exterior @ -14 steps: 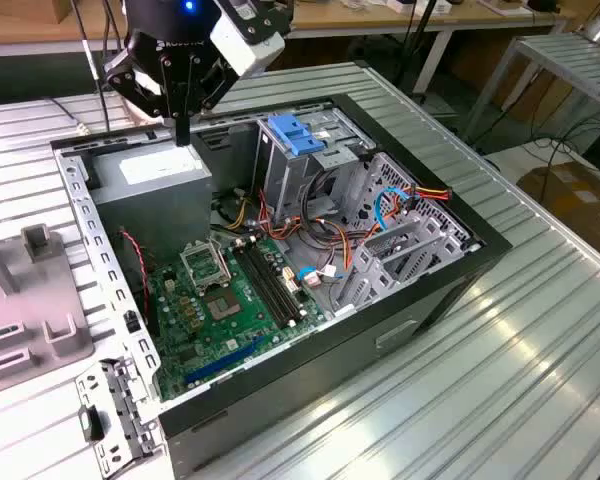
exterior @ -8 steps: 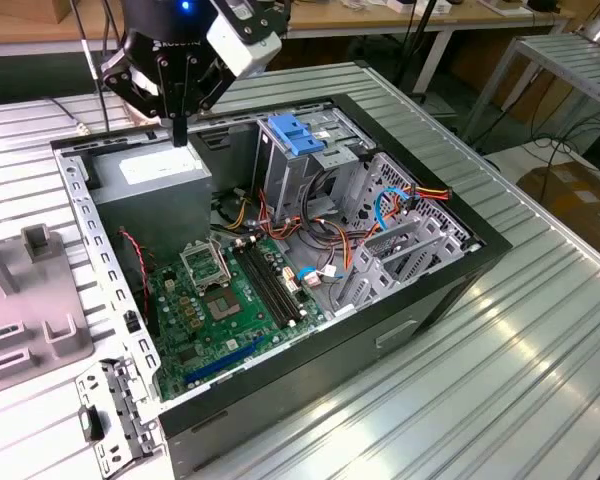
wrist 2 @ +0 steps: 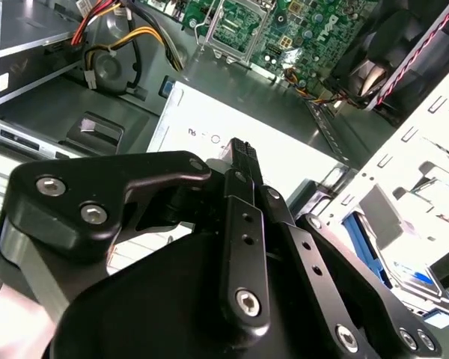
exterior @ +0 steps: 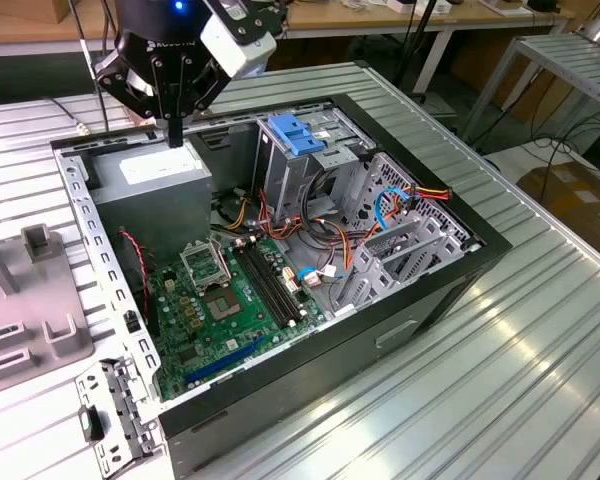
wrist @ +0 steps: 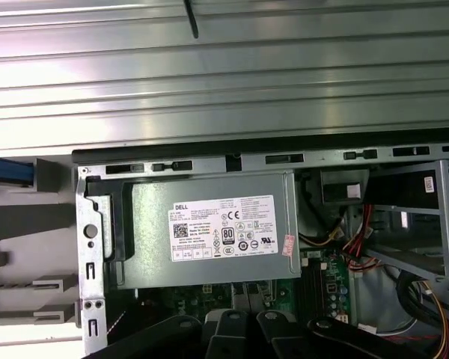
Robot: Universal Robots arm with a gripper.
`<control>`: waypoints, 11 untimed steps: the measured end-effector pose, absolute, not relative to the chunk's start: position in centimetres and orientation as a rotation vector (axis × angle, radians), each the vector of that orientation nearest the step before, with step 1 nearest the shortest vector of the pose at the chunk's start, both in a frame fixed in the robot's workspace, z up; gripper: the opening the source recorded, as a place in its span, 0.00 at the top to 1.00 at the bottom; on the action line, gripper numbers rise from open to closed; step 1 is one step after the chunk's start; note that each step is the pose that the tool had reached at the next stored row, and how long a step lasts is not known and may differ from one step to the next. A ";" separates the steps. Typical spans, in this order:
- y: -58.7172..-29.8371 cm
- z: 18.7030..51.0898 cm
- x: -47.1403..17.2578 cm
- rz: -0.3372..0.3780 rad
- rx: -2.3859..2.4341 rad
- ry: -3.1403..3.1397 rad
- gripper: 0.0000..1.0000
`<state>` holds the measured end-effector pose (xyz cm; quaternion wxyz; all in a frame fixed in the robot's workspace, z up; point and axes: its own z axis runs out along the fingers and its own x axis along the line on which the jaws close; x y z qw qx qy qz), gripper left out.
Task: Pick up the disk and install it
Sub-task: 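Reach for the disk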
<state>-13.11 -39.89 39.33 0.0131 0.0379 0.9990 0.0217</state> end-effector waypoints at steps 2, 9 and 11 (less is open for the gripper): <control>-39.9 39.3 -13.3 0.068 0.118 3.112 0.89; -39.9 39.3 -13.9 0.068 0.118 3.112 0.89; -39.9 39.3 -14.0 0.068 0.118 3.113 0.89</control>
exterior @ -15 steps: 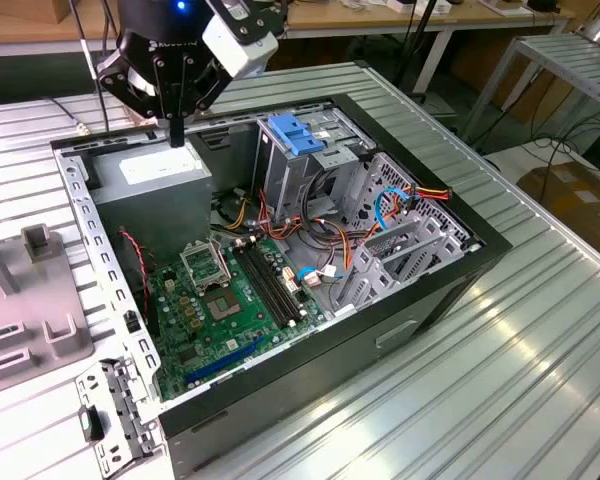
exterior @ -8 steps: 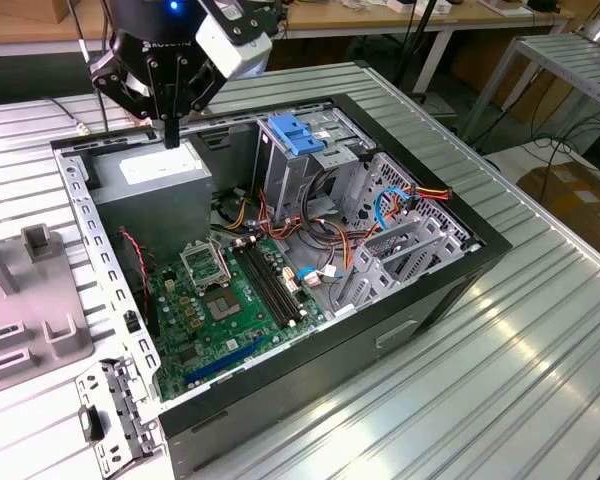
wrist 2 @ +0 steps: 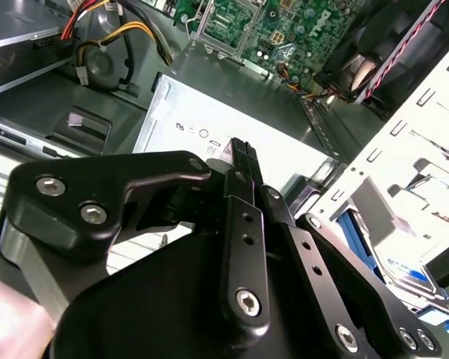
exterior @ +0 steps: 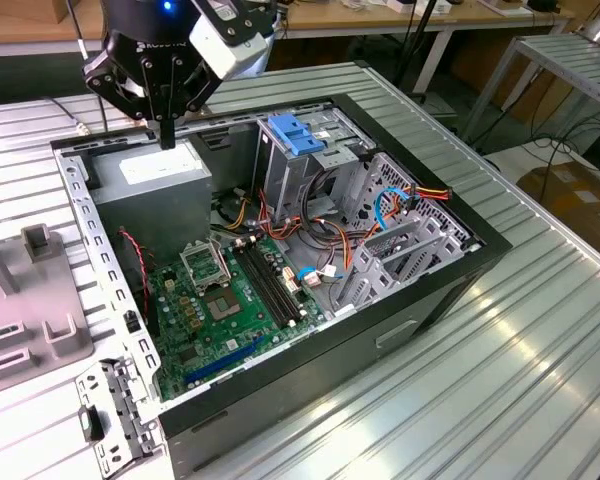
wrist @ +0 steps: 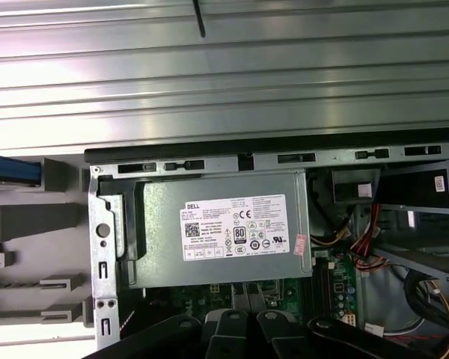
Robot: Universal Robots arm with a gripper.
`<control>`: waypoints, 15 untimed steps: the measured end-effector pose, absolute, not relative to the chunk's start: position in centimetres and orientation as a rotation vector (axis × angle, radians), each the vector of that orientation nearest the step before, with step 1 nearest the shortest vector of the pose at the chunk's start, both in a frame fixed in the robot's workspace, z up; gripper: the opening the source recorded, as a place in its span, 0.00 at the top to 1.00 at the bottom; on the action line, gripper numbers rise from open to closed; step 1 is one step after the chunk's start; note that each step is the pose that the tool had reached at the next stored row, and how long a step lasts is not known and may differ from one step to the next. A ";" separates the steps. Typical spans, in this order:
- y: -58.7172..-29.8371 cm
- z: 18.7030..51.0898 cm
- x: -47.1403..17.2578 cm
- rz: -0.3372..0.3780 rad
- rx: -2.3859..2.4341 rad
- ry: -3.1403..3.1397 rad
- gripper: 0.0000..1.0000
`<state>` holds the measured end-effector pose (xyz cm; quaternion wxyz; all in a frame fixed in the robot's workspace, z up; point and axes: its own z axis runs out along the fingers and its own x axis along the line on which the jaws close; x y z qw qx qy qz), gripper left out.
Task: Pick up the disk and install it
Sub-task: 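Reach for the disk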
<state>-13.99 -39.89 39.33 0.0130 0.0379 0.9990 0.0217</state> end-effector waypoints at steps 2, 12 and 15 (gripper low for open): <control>-39.9 39.3 -14.2 0.068 0.118 3.113 0.89; -39.9 39.3 -14.5 0.068 0.118 3.113 0.89; -39.9 39.3 -14.8 0.068 0.118 3.112 0.89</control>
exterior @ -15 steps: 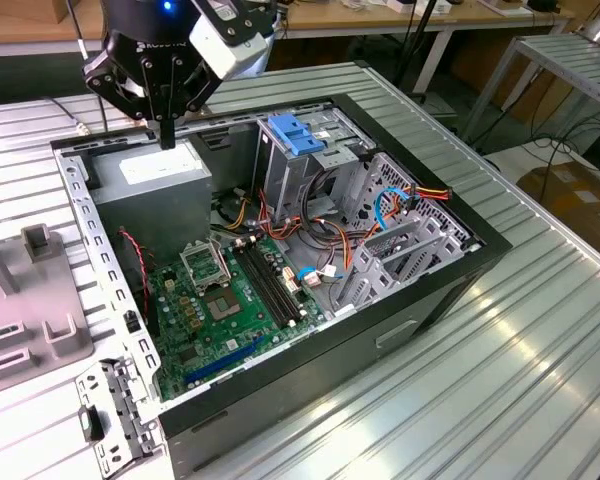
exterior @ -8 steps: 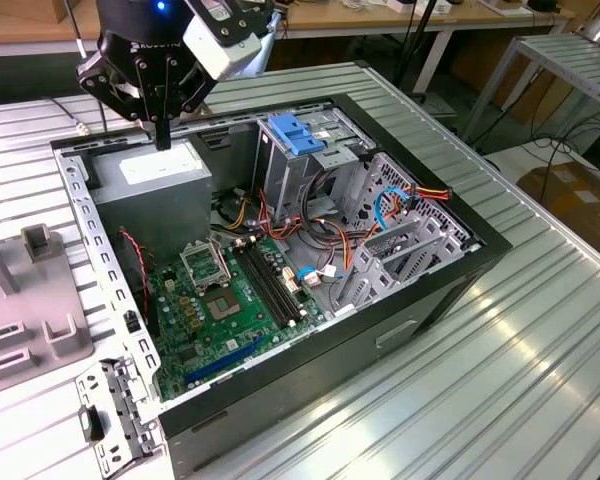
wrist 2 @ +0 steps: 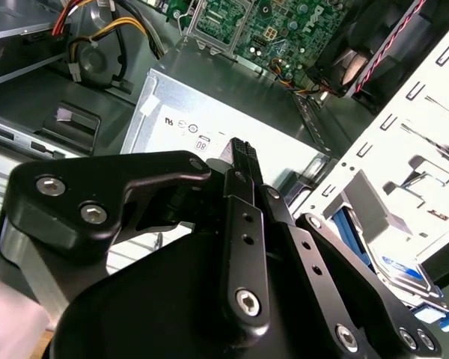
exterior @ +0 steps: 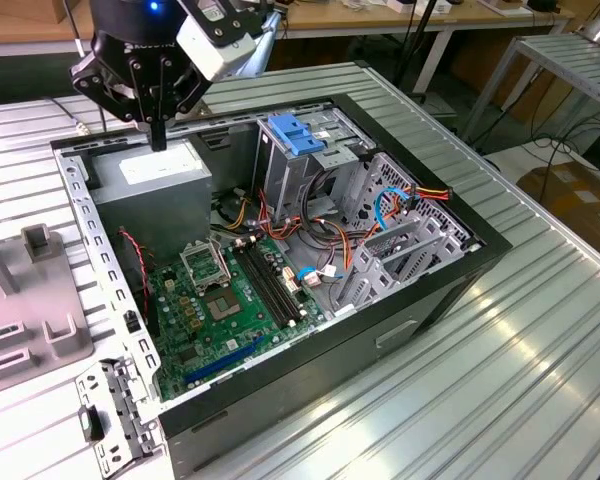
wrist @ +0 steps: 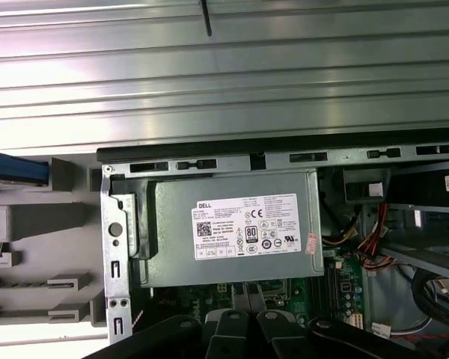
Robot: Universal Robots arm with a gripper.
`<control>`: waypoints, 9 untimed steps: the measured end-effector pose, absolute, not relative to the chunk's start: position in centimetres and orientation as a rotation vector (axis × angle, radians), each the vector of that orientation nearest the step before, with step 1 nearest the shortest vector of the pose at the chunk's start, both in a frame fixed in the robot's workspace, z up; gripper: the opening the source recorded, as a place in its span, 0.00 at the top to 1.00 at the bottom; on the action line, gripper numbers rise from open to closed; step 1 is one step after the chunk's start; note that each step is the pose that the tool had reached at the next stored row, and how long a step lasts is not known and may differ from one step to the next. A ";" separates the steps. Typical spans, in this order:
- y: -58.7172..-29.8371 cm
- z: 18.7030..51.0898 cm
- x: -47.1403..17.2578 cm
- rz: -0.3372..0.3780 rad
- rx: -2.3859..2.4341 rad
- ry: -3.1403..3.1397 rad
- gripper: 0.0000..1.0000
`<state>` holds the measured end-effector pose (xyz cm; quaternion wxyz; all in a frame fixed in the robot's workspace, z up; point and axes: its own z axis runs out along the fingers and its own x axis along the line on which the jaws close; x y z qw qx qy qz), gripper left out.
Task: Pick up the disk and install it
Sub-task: 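Reach for the disk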
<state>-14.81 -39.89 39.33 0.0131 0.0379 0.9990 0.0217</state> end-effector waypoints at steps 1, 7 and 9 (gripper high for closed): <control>-39.9 39.3 -14.9 0.068 0.118 3.112 0.89; -39.9 39.3 -15.2 0.068 0.118 3.112 0.89; -39.9 39.3 -15.3 0.068 0.118 3.113 0.89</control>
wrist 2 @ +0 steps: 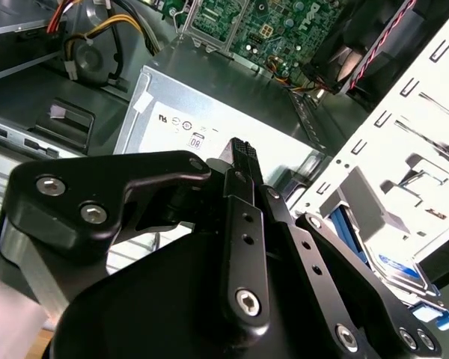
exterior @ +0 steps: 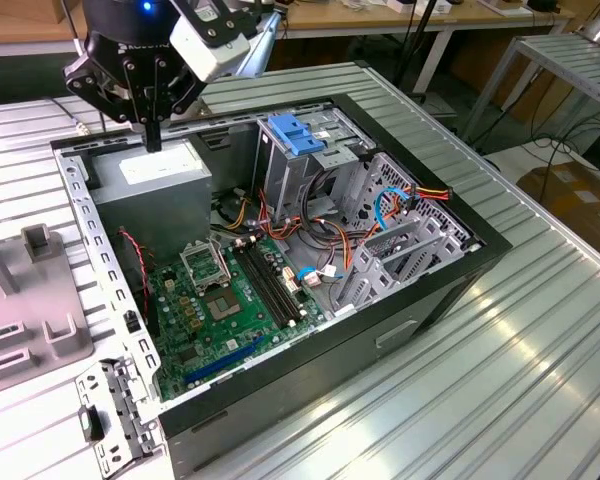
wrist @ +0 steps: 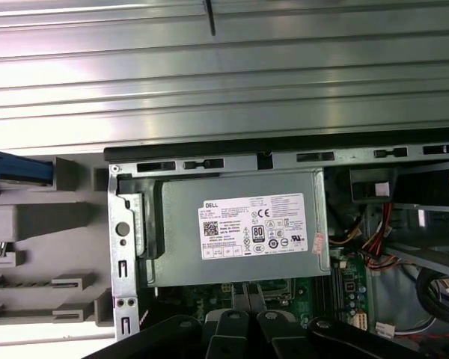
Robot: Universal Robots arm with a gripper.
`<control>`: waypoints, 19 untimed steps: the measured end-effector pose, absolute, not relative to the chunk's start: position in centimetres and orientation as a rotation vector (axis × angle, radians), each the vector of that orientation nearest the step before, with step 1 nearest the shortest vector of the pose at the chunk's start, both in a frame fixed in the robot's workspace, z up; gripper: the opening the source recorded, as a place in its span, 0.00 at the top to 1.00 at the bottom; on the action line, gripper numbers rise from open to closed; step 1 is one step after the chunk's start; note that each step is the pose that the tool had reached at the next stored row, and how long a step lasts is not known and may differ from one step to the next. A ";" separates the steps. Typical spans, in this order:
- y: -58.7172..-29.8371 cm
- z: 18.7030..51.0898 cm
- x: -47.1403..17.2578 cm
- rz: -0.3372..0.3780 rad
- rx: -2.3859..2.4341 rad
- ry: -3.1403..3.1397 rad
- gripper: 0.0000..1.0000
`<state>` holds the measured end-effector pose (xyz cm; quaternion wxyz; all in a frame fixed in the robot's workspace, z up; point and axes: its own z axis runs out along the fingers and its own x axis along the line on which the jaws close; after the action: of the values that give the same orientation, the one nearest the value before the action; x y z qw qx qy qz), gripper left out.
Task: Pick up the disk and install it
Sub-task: 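Reach for the disk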
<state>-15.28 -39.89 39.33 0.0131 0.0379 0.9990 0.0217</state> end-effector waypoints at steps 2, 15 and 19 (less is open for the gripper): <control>-39.9 39.3 -15.4 0.068 0.118 3.112 0.89; -39.9 39.3 -16.4 0.068 0.118 3.113 0.89; -39.9 39.3 -16.7 0.068 0.118 3.112 0.89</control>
<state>-16.69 -39.89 39.33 0.0131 0.0379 0.9990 0.0217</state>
